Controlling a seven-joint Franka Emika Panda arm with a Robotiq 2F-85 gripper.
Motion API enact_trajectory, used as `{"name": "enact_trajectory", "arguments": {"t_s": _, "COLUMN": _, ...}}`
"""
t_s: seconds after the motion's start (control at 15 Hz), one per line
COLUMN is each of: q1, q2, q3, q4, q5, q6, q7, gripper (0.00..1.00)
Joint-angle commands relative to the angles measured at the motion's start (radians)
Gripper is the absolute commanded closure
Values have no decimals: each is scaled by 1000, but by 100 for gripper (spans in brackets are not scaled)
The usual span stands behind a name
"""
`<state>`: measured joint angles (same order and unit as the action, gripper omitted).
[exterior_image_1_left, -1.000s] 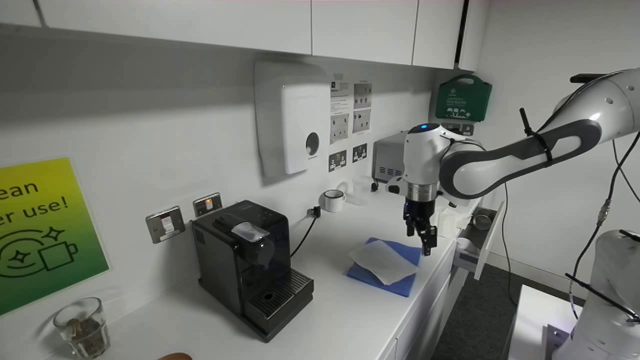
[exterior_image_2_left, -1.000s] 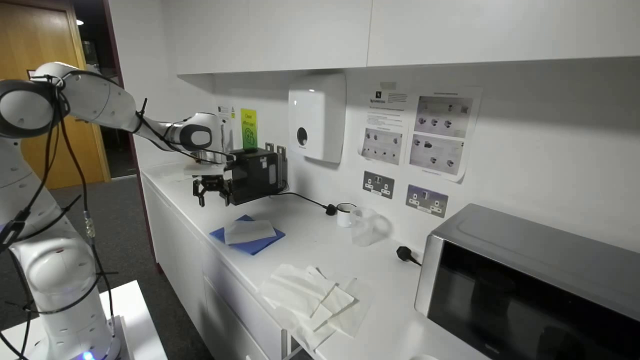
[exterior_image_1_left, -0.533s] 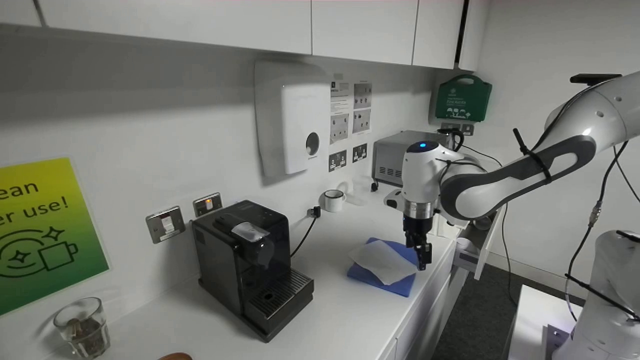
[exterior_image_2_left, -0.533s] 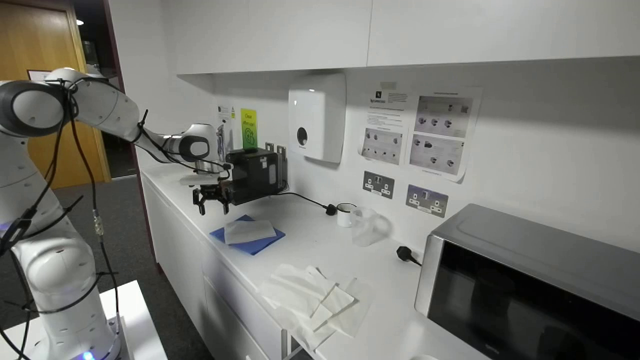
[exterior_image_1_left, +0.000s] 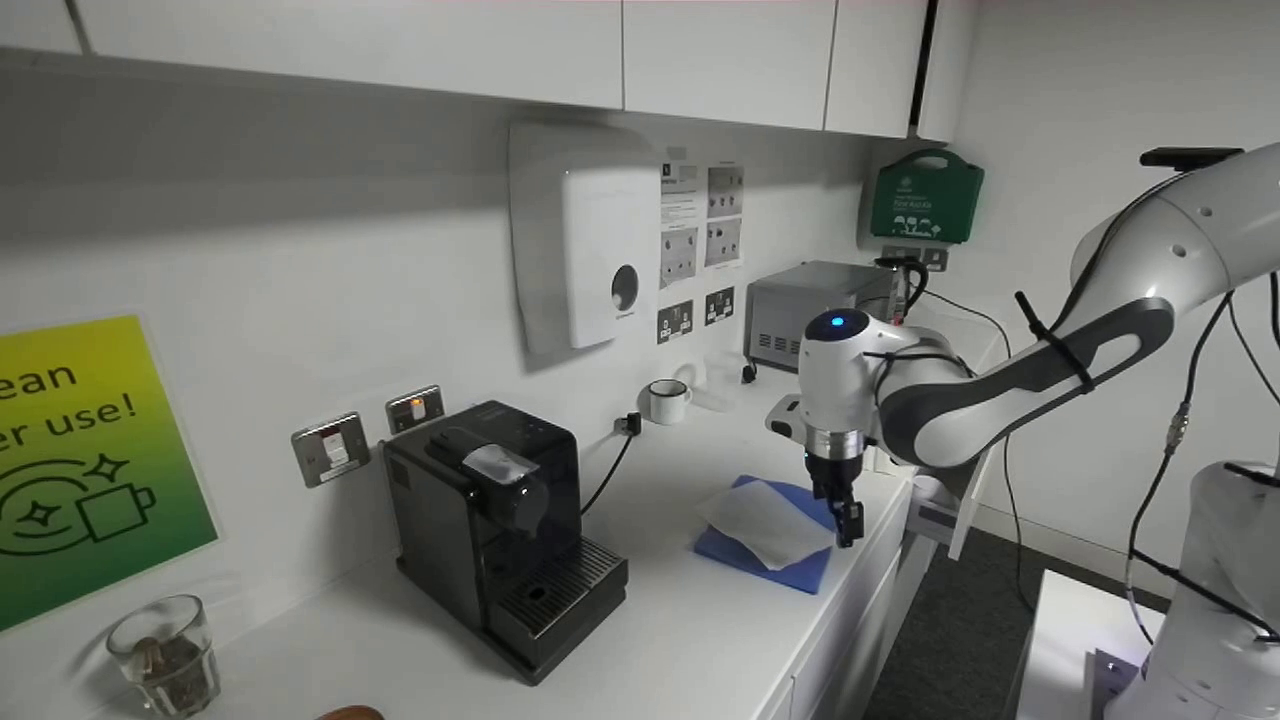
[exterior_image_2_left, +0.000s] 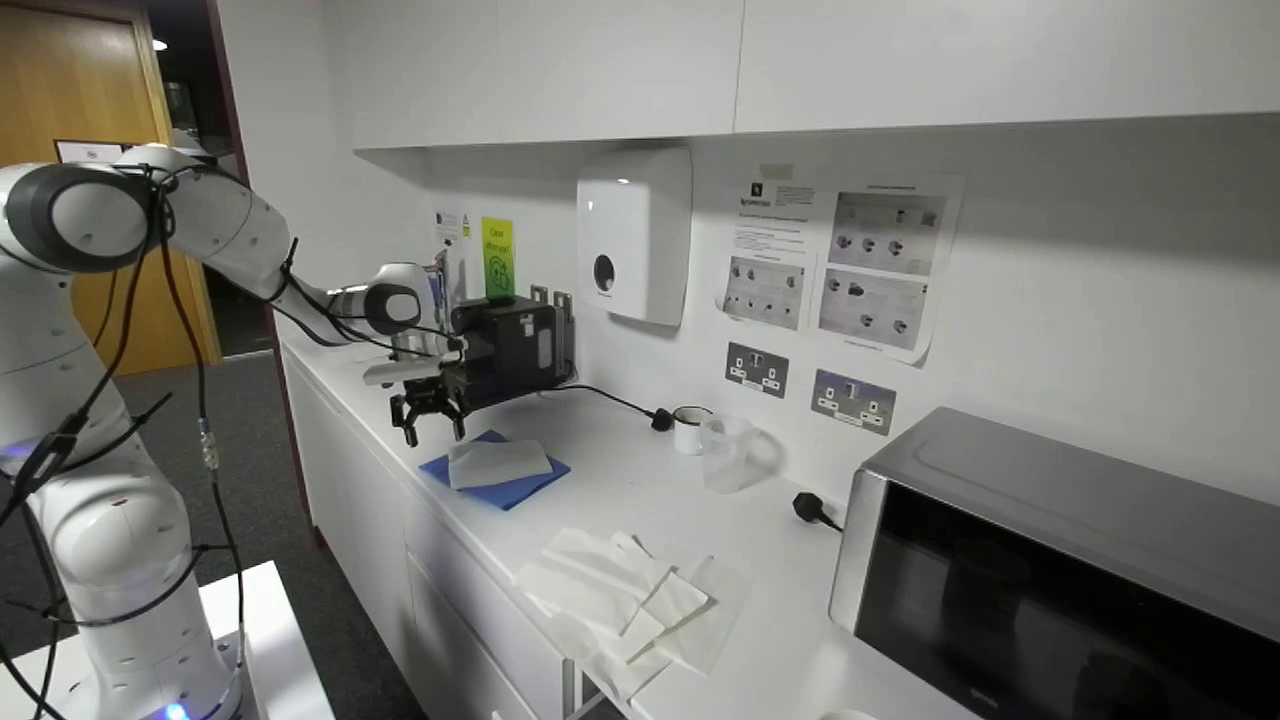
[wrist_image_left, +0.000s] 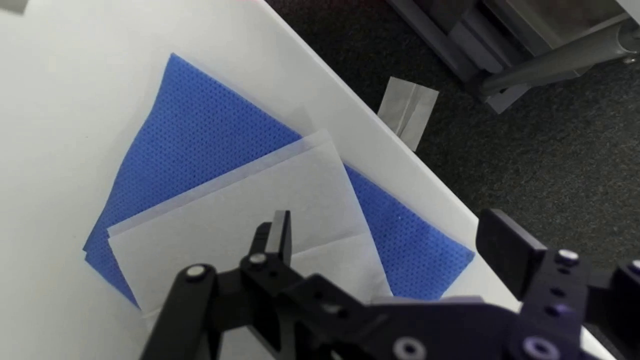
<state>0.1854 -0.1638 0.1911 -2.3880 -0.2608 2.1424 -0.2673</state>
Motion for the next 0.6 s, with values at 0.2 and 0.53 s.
{"name": "enact_trajectory", "arguments": {"t_s": 0.2, "q1": -8, "q2": 63, "q3": 4, "q4": 17, "q5": -116, "q6": 29, "q7": 114, "gripper": 0}}
{"name": "enact_trajectory", "arguments": {"t_s": 0.53, "q1": -5, "q2": 130, "q3": 1, "q4": 55, "q5": -124, "q6": 42, "q7": 170, "gripper": 0}}
